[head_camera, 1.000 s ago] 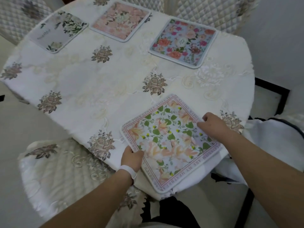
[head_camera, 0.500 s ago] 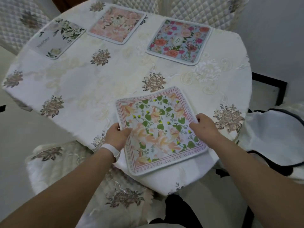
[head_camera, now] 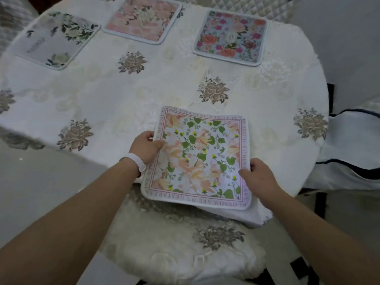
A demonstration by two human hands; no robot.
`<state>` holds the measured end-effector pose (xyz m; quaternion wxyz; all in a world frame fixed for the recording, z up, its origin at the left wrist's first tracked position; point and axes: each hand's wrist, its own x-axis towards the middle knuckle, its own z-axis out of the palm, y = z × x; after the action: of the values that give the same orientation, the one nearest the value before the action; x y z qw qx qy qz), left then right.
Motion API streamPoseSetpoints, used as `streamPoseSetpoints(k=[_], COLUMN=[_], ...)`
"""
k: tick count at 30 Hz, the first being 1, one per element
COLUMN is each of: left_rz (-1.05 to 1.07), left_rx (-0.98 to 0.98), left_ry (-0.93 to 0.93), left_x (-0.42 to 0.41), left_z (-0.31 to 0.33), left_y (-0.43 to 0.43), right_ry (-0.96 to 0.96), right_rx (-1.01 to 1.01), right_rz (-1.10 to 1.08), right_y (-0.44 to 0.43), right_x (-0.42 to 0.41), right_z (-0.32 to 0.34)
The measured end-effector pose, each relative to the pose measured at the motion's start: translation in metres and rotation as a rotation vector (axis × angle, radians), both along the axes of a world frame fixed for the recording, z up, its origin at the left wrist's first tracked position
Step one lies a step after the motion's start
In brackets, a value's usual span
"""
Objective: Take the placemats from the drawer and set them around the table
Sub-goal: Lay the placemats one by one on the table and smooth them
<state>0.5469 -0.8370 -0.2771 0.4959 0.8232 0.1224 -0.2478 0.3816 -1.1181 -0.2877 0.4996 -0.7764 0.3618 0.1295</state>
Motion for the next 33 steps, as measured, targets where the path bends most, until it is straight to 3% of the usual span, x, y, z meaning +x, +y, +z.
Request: streamPoseSetpoints(k=[6, 12, 22, 25, 28, 30, 33], left_rz=[-0.175, -0.208, -0.220, -0.505, -0.762, -0.864, -1.053], left_rx=[-0.037, 0.005, 0.111, 0.265, 0.559, 0.607, 0.551], left_ry=[0.003, -0.020, -0.154, -0.308, -0.639, -0.807, -0.735], left_x=[0.025, 0.037, 0.029, 0.034, 0.029, 0.021, 0.006], left_z=[-0.005, -0.017, -0.034, -0.036, -0.038, -0.042, -0.055], left_y=[0.003, -0.015, -0.007, -0.006, -0.007, -0.015, -0.035], right_ry=[-0.044, -0.003, -0.003, 0.065, -0.016, -0.031, 0.045], right_rx=[-0.016, -0.072, -0.163, -0.258, -0.663, -0.802, -0.752], right_rz=[-0.114, -0.187, -0.109, -0.037, 0.163, 0.389, 0.660], right_y=[0.034, 0.032, 0.030, 0.028, 0.027, 0.031, 0.042], right_x=[-0.017, -0.016, -0.010, -0.007, -0.001, 0.006, 0.019], right_z=[-0.009, -0.024, -0.032, -0.027, -0.024, -0.026, -0.043])
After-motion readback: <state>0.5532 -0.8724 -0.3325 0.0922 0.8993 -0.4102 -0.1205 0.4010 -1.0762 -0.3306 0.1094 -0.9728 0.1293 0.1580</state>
